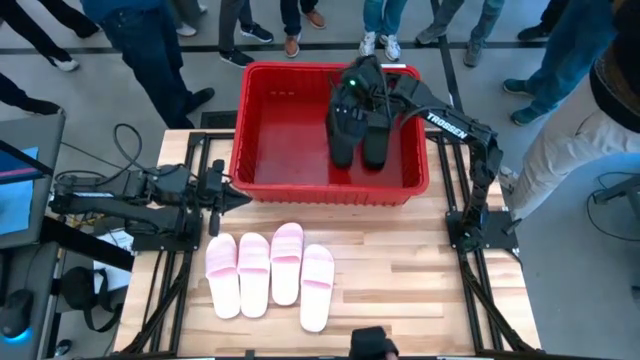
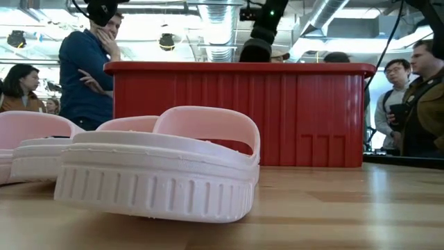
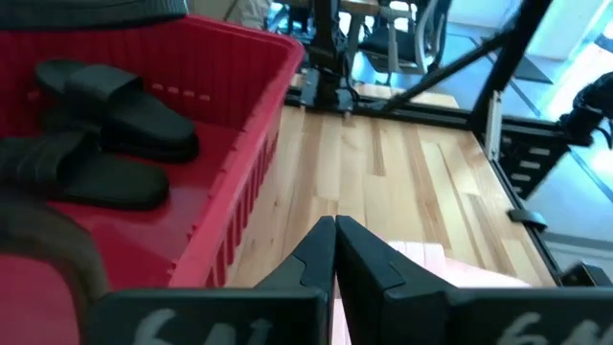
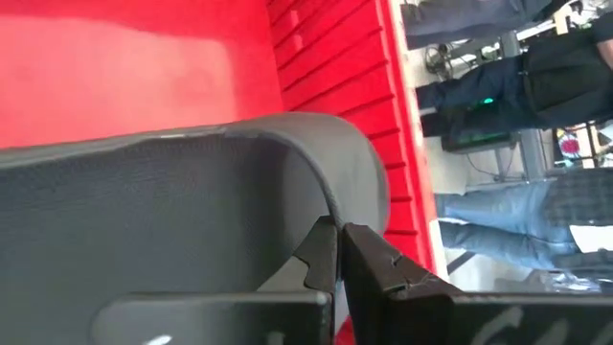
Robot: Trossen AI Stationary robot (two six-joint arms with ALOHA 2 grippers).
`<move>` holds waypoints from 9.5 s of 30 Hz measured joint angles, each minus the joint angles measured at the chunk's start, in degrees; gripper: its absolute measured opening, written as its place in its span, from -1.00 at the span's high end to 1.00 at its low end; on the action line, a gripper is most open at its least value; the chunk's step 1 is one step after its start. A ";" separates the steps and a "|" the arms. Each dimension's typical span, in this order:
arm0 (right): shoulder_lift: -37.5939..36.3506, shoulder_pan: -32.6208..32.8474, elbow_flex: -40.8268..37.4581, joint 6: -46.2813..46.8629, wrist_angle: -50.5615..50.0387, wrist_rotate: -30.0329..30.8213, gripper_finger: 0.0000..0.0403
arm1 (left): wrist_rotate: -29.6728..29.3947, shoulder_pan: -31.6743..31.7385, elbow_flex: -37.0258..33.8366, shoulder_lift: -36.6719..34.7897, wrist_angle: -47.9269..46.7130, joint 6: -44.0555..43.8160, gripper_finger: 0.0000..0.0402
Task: Pick and place slides into bin
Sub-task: Put the black slide into the red container, then put the pink slide into the red container
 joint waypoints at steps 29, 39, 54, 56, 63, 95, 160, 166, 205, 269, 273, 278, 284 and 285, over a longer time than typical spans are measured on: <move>8.04 -8.11 0.00 -2.90 2.11 -10.07 1.00 | -3.28 -0.01 0.00 0.02 1.70 -0.62 1.00; 8.04 -8.42 0.00 -3.33 2.14 -12.58 1.00 | -4.25 -0.01 0.00 0.02 1.68 -0.21 1.00; 7.96 -8.68 -4.77 -3.09 4.21 -12.93 1.00 | -4.27 -0.01 0.00 0.02 1.68 -0.22 1.00; 7.95 -8.96 -4.77 -2.94 4.13 -13.42 1.00 | -4.27 0.00 0.00 0.02 1.68 -0.22 1.00; 7.96 -9.22 -4.79 -3.35 4.35 -14.15 1.00 | -4.27 -0.01 0.00 0.02 1.68 -0.28 1.00; 7.91 -9.81 -8.77 -5.45 8.75 -16.52 1.00 | -4.27 -0.01 0.00 0.02 1.70 -0.98 1.00; 13.29 -11.14 -8.71 -1.82 4.48 -17.68 0.34 | -4.19 0.01 0.00 0.04 1.11 -2.71 1.00; 13.18 -11.14 -8.72 -1.89 3.97 -17.64 0.19 | -4.21 0.01 0.00 0.04 1.11 -2.69 1.00; 12.57 -9.13 -0.86 -2.90 -4.46 -17.94 0.05 | -3.66 0.01 0.00 0.03 1.11 -1.81 1.00; -6.58 35.18 13.05 29.62 -22.48 -22.60 0.42 | 12.91 -0.01 0.02 0.00 -5.48 -4.72 1.00; -4.71 37.05 13.05 30.74 -22.48 -22.59 0.41 | 16.38 -0.01 0.02 0.00 -8.44 -5.97 1.00; -2.34 38.54 13.02 32.26 -22.72 -22.59 0.42 | 20.96 -0.03 0.02 0.00 -13.72 -7.70 1.00; -0.02 39.44 13.05 34.37 -23.97 -22.27 0.42 | 22.57 -1.65 0.02 0.00 -19.21 -9.29 1.00; 0.52 39.53 13.05 34.70 -24.05 -22.23 0.42 | 22.57 -2.03 0.02 0.00 -19.67 -9.31 1.00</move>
